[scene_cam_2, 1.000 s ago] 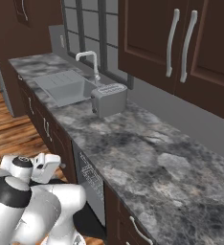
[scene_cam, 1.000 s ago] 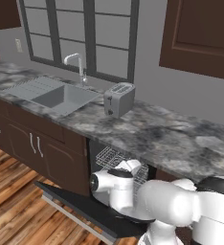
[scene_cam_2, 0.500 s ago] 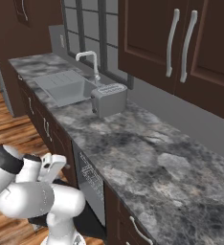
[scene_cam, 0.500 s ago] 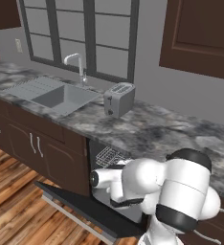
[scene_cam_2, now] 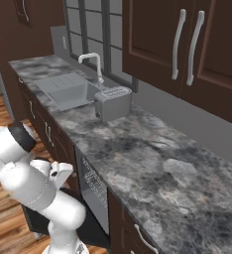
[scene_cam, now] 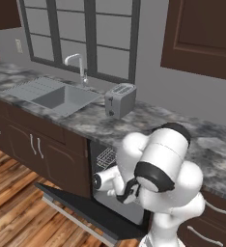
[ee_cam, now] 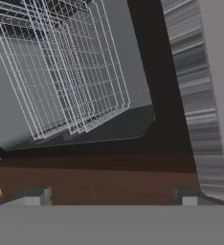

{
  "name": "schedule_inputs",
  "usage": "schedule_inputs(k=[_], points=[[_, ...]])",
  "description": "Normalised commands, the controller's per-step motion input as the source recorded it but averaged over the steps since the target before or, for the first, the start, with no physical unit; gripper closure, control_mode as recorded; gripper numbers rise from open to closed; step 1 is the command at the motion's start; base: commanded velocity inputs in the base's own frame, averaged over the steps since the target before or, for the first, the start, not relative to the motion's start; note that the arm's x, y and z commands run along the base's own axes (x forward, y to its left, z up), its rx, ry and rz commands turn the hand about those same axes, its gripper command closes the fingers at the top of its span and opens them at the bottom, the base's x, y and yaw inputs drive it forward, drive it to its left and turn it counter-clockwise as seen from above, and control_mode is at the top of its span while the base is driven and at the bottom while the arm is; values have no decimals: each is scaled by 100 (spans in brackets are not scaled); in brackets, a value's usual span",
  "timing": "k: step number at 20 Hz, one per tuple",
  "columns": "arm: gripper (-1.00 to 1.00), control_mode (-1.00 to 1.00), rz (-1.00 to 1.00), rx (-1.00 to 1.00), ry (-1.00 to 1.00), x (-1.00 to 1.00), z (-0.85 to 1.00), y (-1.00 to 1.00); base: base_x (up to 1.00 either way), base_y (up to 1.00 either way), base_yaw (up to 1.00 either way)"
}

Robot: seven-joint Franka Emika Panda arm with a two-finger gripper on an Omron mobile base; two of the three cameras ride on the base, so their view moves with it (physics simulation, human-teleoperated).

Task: Open the dishwasher door and pull out the top rack.

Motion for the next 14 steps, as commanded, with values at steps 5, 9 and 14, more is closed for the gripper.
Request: schedule_inputs(k=[5, 9, 14], points=[[-100, -100, 3, -5, 0, 12, -36, 0, 0, 0, 0], [-100, -100, 2, -7, 0, 16, -22, 0, 0, 0, 0], [-100, -100, 2, -10, -1, 10, -17, 1, 0, 0, 0]])
